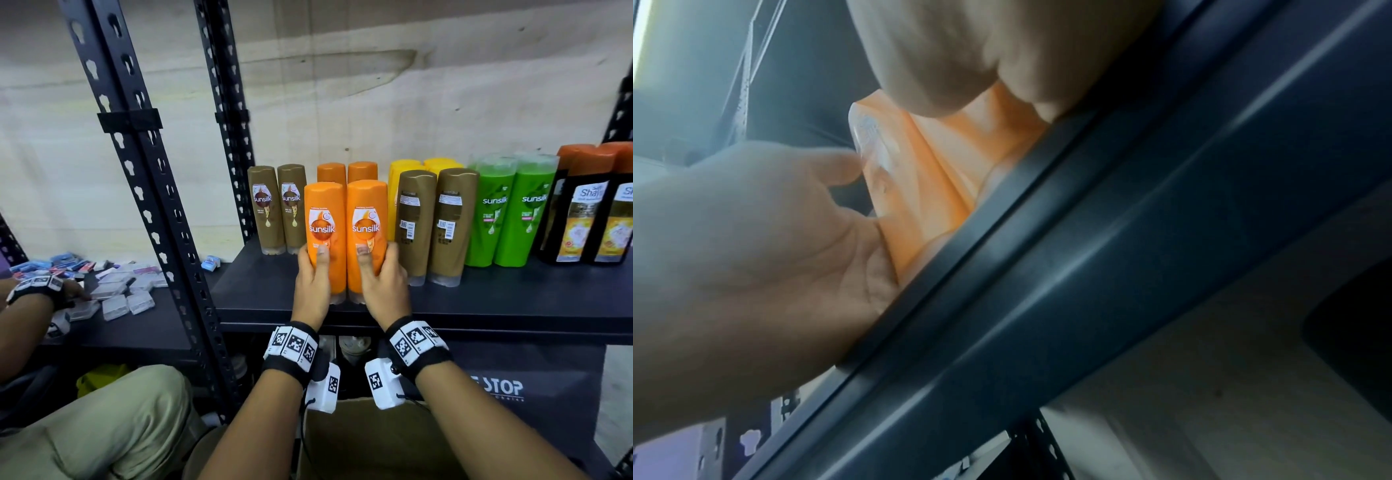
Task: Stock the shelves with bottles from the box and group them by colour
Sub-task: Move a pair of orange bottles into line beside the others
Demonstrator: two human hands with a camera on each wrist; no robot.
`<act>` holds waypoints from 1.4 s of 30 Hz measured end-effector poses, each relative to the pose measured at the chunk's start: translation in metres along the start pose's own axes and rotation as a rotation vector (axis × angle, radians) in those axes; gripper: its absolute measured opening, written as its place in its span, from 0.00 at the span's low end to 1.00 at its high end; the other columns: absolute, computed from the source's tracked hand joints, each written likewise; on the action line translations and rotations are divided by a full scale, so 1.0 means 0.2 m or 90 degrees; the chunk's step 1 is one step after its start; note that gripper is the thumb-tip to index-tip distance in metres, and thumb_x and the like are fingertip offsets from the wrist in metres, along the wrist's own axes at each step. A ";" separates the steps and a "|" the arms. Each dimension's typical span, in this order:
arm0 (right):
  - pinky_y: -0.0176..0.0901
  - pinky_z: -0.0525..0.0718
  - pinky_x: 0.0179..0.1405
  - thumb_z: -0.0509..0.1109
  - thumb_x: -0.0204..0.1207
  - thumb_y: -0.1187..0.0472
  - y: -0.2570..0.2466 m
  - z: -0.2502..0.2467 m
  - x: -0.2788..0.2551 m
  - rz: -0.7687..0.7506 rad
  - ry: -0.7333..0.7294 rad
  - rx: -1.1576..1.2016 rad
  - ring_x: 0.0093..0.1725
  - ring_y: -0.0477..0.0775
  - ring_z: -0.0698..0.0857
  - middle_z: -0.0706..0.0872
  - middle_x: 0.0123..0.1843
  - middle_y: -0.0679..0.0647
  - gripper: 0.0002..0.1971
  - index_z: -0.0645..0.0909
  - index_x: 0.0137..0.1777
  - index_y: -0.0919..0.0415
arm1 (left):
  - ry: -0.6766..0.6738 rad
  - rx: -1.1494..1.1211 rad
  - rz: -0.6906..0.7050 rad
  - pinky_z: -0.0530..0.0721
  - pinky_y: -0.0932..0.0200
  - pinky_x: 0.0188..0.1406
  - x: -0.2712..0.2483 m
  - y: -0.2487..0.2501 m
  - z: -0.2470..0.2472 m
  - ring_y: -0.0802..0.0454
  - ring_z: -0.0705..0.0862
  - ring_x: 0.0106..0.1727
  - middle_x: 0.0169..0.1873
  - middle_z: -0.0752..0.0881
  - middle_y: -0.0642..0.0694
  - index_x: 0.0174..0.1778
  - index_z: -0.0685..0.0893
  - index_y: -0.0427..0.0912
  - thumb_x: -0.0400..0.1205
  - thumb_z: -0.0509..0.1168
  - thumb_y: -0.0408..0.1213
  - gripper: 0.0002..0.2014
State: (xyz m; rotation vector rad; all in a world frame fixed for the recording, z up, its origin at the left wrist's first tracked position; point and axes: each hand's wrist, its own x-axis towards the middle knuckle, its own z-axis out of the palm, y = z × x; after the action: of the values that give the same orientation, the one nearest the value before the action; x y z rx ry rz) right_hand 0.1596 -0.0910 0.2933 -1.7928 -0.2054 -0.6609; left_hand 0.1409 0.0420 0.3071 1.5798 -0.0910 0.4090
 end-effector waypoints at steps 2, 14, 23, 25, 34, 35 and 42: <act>0.22 0.74 0.40 0.58 0.79 0.29 0.00 0.00 -0.01 -0.003 -0.010 0.001 0.50 0.36 0.81 0.81 0.65 0.44 0.27 0.67 0.70 0.43 | -0.013 0.008 0.010 0.86 0.35 0.64 -0.01 0.00 0.00 0.57 0.83 0.66 0.62 0.81 0.68 0.69 0.67 0.72 0.74 0.61 0.76 0.29; 0.40 0.81 0.55 0.55 0.75 0.21 -0.04 -0.01 -0.01 -0.015 -0.025 0.040 0.62 0.47 0.82 0.79 0.75 0.51 0.36 0.61 0.76 0.41 | -0.007 0.123 0.082 0.82 0.42 0.72 -0.02 -0.01 0.00 0.57 0.79 0.71 0.73 0.75 0.56 0.78 0.60 0.62 0.74 0.63 0.75 0.40; 0.41 0.77 0.65 0.68 0.82 0.39 -0.20 -0.07 0.06 -0.096 0.007 0.014 0.76 0.49 0.75 0.65 0.85 0.49 0.38 0.49 0.85 0.36 | -0.005 0.306 0.172 0.76 0.47 0.74 0.05 0.11 -0.09 0.50 0.74 0.77 0.79 0.72 0.47 0.84 0.57 0.50 0.80 0.71 0.59 0.42; 0.49 0.79 0.70 0.71 0.80 0.46 -0.25 -0.09 0.09 -0.132 0.020 -0.033 0.79 0.54 0.73 0.62 0.87 0.49 0.44 0.45 0.87 0.36 | -0.004 0.344 0.200 0.77 0.48 0.74 0.08 0.17 -0.11 0.49 0.74 0.78 0.80 0.71 0.46 0.85 0.57 0.49 0.79 0.72 0.57 0.43; 0.71 0.78 0.70 0.78 0.76 0.52 -0.39 -0.16 0.13 -0.125 -0.042 -0.255 0.78 0.70 0.73 0.64 0.85 0.56 0.55 0.37 0.87 0.37 | -0.030 0.461 0.213 0.81 0.41 0.68 0.14 0.34 -0.14 0.40 0.78 0.74 0.76 0.77 0.41 0.83 0.57 0.46 0.75 0.77 0.56 0.48; 0.70 0.79 0.70 0.78 0.77 0.53 -0.40 -0.16 0.13 -0.119 -0.049 -0.252 0.79 0.68 0.73 0.63 0.84 0.56 0.54 0.38 0.88 0.39 | -0.026 0.465 0.207 0.81 0.41 0.68 0.14 0.34 -0.14 0.39 0.79 0.74 0.75 0.77 0.40 0.82 0.58 0.45 0.74 0.78 0.55 0.47; 0.68 0.80 0.70 0.77 0.77 0.61 -0.41 -0.10 0.19 -0.101 -0.044 -0.265 0.77 0.68 0.74 0.63 0.82 0.61 0.52 0.42 0.89 0.46 | -0.009 0.468 0.173 0.81 0.41 0.65 0.22 0.33 -0.09 0.37 0.81 0.71 0.72 0.79 0.39 0.78 0.62 0.43 0.74 0.79 0.53 0.44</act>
State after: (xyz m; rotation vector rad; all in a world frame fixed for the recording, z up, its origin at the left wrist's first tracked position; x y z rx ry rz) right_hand 0.1468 -0.0894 0.3837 -2.2168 -0.2752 -0.7974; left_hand 0.1579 0.0638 0.3834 2.3052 -0.1817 0.6957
